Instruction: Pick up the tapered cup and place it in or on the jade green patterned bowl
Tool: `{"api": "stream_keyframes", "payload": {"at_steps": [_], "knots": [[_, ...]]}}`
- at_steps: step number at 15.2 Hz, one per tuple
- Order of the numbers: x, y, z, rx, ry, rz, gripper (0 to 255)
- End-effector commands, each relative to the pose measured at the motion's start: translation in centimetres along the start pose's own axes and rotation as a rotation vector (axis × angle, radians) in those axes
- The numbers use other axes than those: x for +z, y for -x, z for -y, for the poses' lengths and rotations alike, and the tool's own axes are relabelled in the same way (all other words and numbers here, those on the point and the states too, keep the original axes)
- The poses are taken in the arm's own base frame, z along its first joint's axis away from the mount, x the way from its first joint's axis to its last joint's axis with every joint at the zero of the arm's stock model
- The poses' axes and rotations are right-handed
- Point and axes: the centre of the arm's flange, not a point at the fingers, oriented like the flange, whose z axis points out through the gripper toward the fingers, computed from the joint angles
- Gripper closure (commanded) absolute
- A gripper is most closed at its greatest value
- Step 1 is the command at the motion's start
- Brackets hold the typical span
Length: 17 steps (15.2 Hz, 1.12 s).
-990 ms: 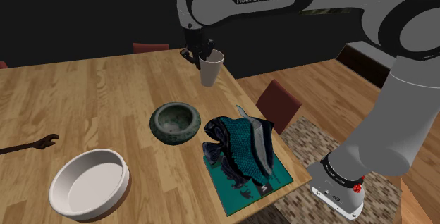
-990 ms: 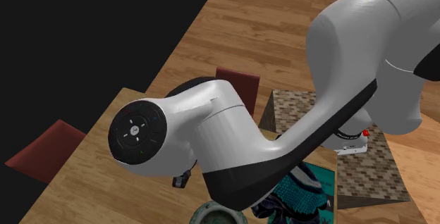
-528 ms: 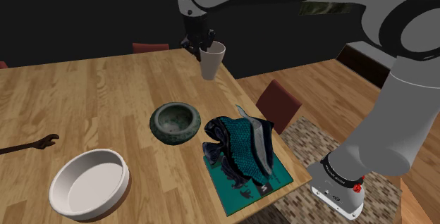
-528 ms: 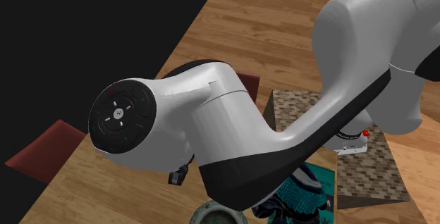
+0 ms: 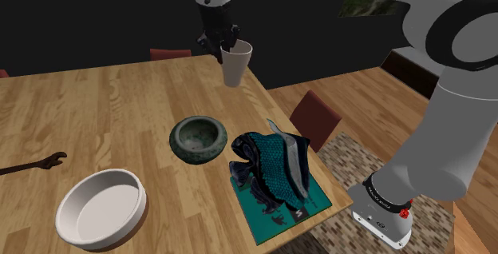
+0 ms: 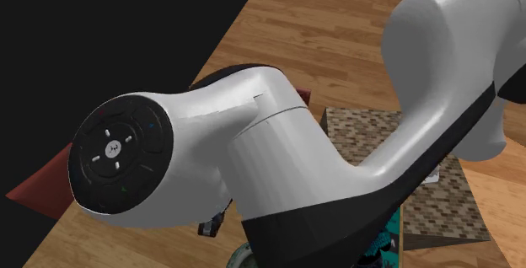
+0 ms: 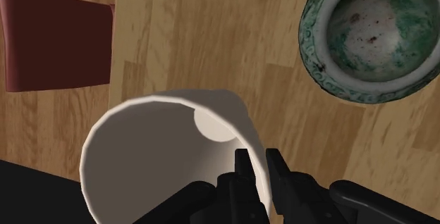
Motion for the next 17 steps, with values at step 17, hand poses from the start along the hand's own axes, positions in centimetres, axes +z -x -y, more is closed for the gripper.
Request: {"api": "stream_keyframes", "payload": {"at_steps": [17], "knots": [[-5.4, 9.0, 17.0, 0.000, 0.000, 0.000, 255]]}}
